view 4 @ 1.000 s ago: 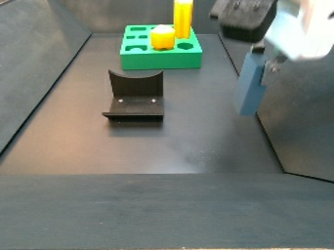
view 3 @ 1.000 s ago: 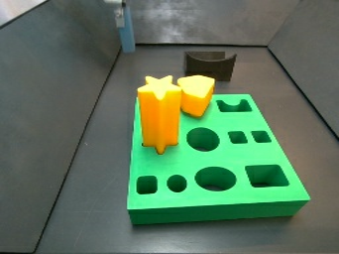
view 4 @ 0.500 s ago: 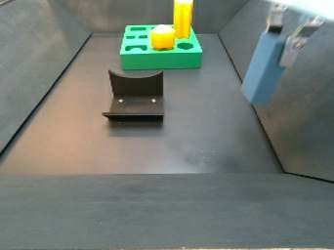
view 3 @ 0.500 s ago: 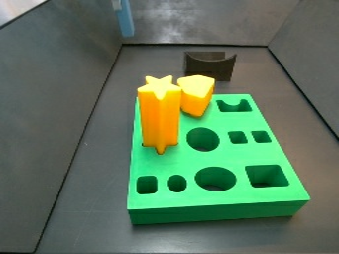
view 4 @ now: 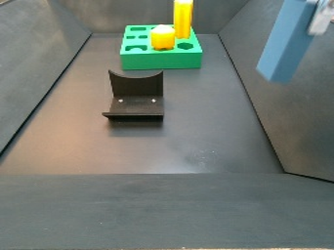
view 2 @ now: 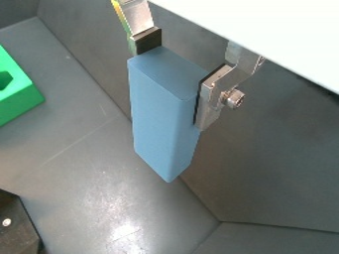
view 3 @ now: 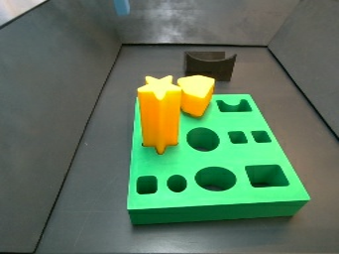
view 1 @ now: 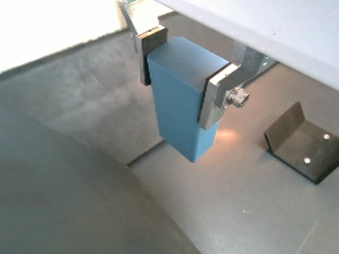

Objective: Pick up the rectangle object. Move up. Move to above the board. Insert the rectangle object.
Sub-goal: Move to above the board.

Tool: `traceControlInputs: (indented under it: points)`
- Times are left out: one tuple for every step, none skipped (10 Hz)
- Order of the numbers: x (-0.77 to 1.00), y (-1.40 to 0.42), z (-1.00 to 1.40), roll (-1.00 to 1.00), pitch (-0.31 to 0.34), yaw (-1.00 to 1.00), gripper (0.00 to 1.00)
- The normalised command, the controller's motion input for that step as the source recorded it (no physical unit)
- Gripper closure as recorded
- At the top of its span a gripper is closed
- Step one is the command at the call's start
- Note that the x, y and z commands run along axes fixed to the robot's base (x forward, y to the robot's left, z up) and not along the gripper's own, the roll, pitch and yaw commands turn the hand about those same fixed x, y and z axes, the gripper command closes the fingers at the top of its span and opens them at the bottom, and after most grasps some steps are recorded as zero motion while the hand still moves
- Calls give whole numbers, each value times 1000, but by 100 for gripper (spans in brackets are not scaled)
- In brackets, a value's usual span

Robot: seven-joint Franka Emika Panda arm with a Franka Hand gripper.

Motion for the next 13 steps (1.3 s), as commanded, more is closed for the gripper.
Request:
traceControlInputs:
  points:
    - [-102, 91, 1000, 36, 48, -7, 100]
    - [-87, 83, 1000, 28, 51, -14, 100]
    - [-66, 61, 872, 22, 54, -20, 100]
    - [-33, 35, 657, 19, 61, -27, 100]
    - [-21, 25, 550, 17, 68, -29, 100]
    - [-6, 14, 337, 8, 78, -31, 100]
    - [-3, 9, 176, -6, 83, -30, 100]
    - [452, -1000, 38, -54, 80, 1000, 100]
    - [453, -1000, 37, -53, 80, 1000, 100]
    - [467, -1000, 38, -52, 88, 1000, 100]
    - [473, -1000, 41, -63, 89, 1000, 100]
    - [478, -1000, 43, -62, 93, 1000, 100]
    - [480, -1000, 45, -62, 93, 1000, 100]
